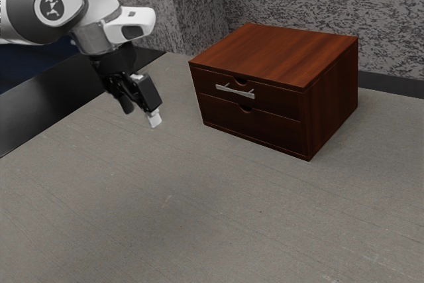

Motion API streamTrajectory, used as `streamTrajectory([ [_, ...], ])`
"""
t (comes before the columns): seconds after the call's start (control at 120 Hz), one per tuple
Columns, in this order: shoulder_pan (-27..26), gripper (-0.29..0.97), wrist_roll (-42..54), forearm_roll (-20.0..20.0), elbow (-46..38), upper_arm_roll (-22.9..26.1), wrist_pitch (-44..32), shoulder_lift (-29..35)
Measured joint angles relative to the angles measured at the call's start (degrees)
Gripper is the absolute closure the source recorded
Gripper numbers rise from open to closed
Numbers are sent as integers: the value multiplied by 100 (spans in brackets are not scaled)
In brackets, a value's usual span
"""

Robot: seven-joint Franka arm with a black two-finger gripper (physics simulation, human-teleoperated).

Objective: Pull the drawer handle with one arm to open the drawer

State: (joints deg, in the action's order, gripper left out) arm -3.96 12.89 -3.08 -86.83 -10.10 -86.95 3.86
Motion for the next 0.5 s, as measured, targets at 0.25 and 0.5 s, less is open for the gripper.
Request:
streamTrajectory([
  [0.25,-128,2,-127,160,-75,3,-267,-21],
  [0.5,-333,3,-2743,-33,367,831,53,63],
])
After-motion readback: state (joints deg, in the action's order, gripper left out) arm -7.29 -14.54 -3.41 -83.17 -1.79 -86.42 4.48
